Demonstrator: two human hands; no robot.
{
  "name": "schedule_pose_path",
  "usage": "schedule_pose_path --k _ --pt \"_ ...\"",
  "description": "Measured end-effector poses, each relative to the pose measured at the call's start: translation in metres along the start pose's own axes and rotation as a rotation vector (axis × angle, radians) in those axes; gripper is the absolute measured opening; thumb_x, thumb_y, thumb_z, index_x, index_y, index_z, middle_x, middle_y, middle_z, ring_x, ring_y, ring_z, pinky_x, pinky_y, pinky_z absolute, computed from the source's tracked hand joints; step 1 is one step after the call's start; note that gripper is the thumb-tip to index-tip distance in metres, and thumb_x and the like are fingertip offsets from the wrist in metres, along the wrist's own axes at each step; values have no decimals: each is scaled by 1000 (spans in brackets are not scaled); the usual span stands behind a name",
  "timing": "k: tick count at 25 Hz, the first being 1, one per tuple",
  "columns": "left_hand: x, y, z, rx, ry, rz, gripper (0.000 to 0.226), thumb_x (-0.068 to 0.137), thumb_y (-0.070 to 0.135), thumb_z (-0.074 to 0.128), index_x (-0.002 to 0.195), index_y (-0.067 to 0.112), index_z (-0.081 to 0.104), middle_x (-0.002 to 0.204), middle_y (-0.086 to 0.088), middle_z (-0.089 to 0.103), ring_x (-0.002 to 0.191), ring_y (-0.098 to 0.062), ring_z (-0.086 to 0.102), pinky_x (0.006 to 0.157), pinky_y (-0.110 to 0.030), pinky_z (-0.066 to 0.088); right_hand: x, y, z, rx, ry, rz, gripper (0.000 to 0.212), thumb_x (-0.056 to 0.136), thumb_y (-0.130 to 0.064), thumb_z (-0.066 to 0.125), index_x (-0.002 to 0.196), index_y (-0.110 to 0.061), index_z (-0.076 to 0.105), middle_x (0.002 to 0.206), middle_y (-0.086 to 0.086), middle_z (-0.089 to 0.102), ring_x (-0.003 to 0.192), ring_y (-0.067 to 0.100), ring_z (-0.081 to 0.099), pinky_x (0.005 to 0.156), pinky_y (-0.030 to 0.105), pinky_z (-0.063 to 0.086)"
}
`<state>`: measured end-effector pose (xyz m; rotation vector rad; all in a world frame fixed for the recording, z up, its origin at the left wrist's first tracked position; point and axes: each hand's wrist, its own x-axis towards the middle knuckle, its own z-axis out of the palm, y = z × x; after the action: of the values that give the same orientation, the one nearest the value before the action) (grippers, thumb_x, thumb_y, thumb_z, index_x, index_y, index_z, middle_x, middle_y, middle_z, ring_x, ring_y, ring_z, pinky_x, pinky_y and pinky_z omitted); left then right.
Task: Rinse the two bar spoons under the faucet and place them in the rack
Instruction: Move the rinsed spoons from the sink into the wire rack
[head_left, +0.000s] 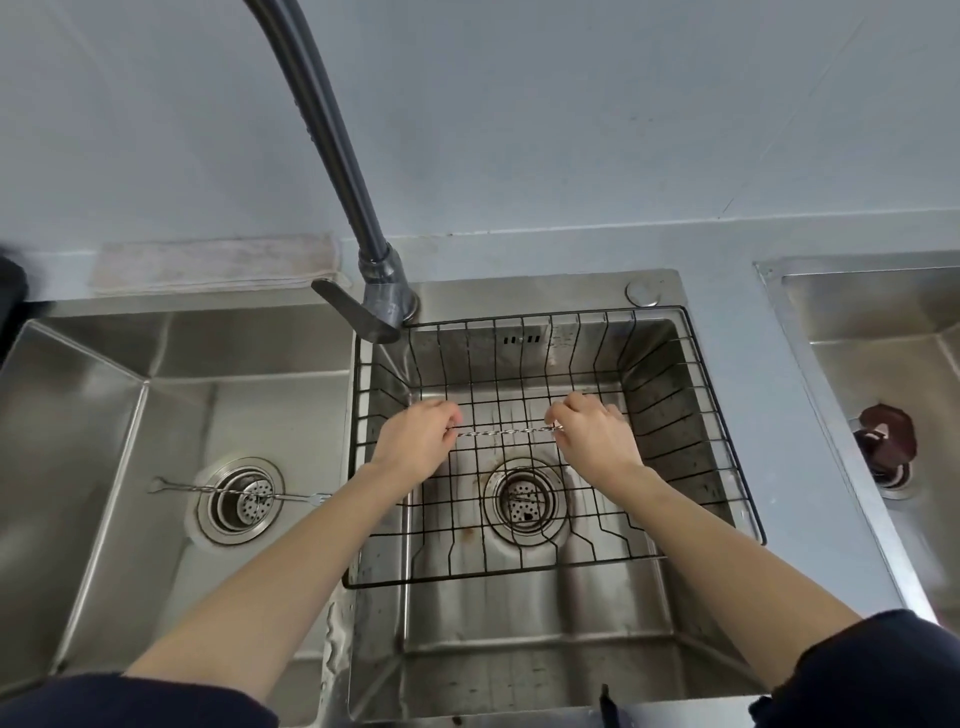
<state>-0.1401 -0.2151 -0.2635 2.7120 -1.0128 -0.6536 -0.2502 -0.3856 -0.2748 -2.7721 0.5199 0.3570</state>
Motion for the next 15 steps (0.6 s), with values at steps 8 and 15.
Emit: schedule_pose_path --k 8,15 --pt "-34 1 -22 65 110 98 39 94 25 45 132 18 44 136 -4 54 121 -21 54 101 -37 44 -26 -39 -22 -30 12 -36 37 93 -16 46 129 -16 48 137 5 50 131 24 40 109 39 29" --pt "-76 -34 -44 47 240 108 49 93 29 45 139 19 32 149 -3 37 138 -18 33 114 -38 26 -48 -100 -29 -6 68 -122 47 94 -25 45 139 -19 35 150 5 36 141 21 25 117 39 17"
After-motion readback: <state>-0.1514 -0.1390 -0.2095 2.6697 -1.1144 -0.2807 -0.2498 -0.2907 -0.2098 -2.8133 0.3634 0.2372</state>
